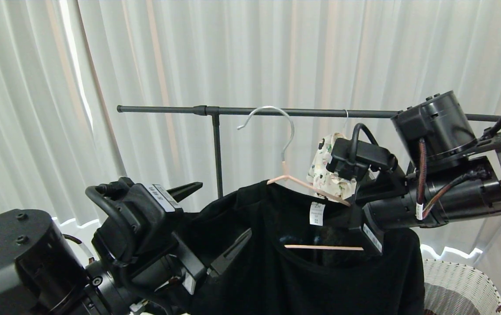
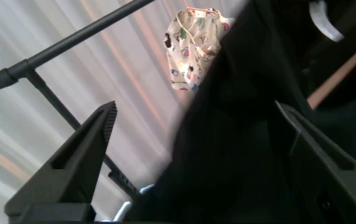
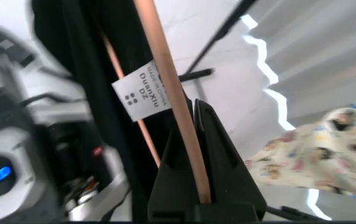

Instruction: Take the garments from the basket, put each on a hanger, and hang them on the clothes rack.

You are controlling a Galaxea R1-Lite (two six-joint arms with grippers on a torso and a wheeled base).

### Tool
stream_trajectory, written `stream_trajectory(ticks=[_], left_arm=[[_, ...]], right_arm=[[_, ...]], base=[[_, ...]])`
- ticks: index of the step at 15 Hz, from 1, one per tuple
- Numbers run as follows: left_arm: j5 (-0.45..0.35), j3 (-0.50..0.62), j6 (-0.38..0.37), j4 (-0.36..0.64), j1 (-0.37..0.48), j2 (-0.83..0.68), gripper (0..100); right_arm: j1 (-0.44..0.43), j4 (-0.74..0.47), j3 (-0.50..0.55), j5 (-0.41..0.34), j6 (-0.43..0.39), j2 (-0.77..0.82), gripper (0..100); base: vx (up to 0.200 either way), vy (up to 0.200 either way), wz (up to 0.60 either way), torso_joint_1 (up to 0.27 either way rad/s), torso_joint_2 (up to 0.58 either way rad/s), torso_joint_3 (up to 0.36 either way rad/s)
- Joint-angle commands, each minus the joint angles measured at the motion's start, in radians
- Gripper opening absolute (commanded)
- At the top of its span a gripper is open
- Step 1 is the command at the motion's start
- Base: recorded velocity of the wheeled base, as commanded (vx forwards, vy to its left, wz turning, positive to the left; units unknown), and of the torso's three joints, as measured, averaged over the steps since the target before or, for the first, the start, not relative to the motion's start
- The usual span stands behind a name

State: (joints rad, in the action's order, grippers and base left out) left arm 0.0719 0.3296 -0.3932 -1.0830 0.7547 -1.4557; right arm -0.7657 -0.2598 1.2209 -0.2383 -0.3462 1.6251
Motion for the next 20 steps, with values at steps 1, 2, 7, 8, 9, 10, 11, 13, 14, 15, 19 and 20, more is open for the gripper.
stream_trajectory(ticks=[1, 2, 7, 8, 9, 10, 11, 13, 14, 15, 19, 20], left_arm=[[0.000, -0.003, 0.000, 0.000, -0.001, 0.012, 100], [0.000, -0.003, 0.002, 0.000, -0.008, 0.014, 100], [0.000, -0.021, 0.045, 0.000, -0.176, 0.029, 100], [0.000, -0.030, 0.045, 0.000, -0.193, 0.032, 100], [-0.003, -0.061, 0.047, 0.000, -0.213, 0.046, 100], [-0.006, -0.081, 0.047, 0.000, -0.216, 0.061, 100], [-0.007, -0.095, 0.047, 0.000, -0.219, 0.069, 100], [-0.009, -0.147, 0.048, 0.000, -0.225, 0.063, 100], [-0.014, -0.185, 0.065, 0.000, -0.248, 0.037, 100], [-0.034, -0.193, 0.091, 0.000, -0.282, -0.008, 100], [-0.106, -0.172, 0.096, 0.000, -0.345, -0.098, 0], [-0.107, -0.167, 0.096, 0.000, -0.344, -0.101, 0]], right_arm=[[0.026, 0.022, -0.006, 0.002, -0.005, -0.022, 0], [0.048, 0.039, -0.011, 0.002, -0.030, -0.036, 0], [0.177, 0.036, -0.087, -0.021, -0.180, -0.129, 0], [0.181, 0.036, -0.093, -0.021, -0.180, -0.139, 0], [0.192, 0.037, -0.103, -0.021, -0.180, -0.152, 0], [0.204, 0.037, -0.103, -0.019, -0.182, -0.159, 0], [0.215, 0.039, -0.103, -0.019, -0.183, -0.162, 0], [0.218, 0.039, -0.103, -0.022, -0.183, -0.177, 0], [0.218, 0.036, -0.103, -0.030, -0.185, -0.186, 0], [0.218, 0.036, -0.103, -0.042, -0.185, -0.191, 0], [0.210, 0.036, -0.104, -0.055, -0.221, -0.206, 0], [0.203, 0.036, -0.104, -0.056, -0.226, -0.206, 0]], base=[[0.000, 0.000, 0.00, 0.000, 0.00, 0.000], [0.000, 0.000, 0.00, 0.000, 0.00, 0.000], [0.000, 0.000, 0.00, 0.000, 0.00, 0.000], [0.000, 0.000, 0.00, 0.000, 0.00, 0.000], [0.000, 0.000, 0.00, 0.000, 0.00, 0.000], [0.000, 0.000, 0.00, 0.000, 0.00, 0.000], [0.000, 0.000, 0.00, 0.000, 0.00, 0.000], [0.000, 0.000, 0.00, 0.000, 0.00, 0.000], [0.000, 0.000, 0.00, 0.000, 0.00, 0.000], [0.000, 0.000, 0.00, 0.000, 0.00, 0.000], [0.000, 0.000, 0.00, 0.000, 0.00, 0.000], [0.000, 0.000, 0.00, 0.000, 0.00, 0.000]])
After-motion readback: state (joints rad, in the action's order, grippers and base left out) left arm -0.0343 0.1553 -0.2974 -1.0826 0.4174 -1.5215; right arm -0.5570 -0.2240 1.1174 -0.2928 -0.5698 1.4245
